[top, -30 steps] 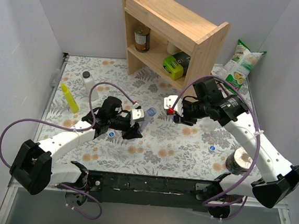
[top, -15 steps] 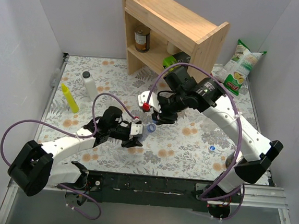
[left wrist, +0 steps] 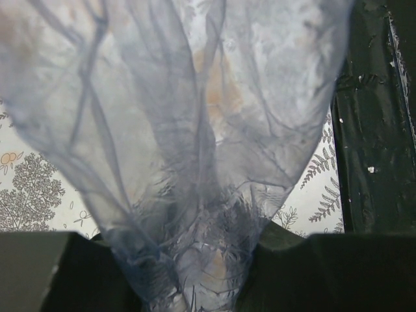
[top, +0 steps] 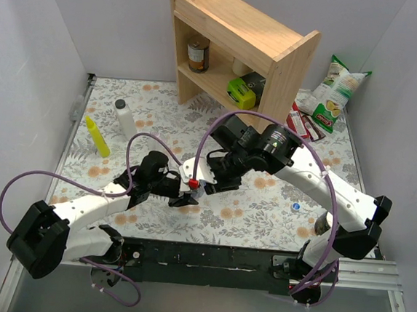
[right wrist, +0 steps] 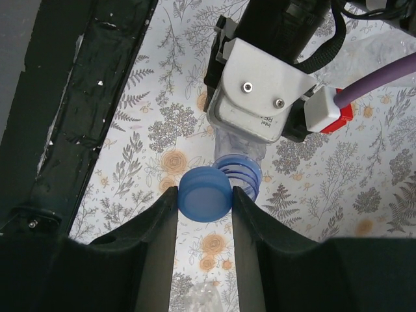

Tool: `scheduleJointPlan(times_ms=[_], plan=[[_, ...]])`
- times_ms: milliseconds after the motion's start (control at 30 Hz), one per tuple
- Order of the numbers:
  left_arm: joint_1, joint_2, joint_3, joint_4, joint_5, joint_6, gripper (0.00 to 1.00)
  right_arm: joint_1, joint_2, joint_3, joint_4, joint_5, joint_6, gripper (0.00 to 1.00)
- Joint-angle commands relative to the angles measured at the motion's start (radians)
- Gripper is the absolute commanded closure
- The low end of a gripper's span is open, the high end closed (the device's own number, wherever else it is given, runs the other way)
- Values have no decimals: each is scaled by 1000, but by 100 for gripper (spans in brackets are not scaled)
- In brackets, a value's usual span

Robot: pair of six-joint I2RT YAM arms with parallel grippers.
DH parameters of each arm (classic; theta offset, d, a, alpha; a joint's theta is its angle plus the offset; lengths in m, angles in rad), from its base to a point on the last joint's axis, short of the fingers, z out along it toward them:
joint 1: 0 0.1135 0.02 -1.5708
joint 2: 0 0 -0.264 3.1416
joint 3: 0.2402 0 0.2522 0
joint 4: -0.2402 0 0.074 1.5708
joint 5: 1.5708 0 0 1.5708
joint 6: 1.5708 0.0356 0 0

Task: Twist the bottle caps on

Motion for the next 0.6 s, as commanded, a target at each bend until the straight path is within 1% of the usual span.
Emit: scheduleJointPlan(times_ms=[0,167,267,367,433,567], plan=[[-14,-51,-11,27,9,0,100,14,-45,-38,78,83,29,66],[-28,-70,-23,12,13,5,100,14,-63,-77,116,141,35,66],[-32,-74,-28,10,15,5,100,16,-63,-71,133,164,29,67],[-35,-77,-29,10,18,3,100,19,-47,-55,119,156,18,67],[-37,-80,-31,21,18,-9,100,25,-39,-33,95,124,6,67],[-40,-84,-34,27,13,-10,100,51,-36,-34,82,106,4,66]])
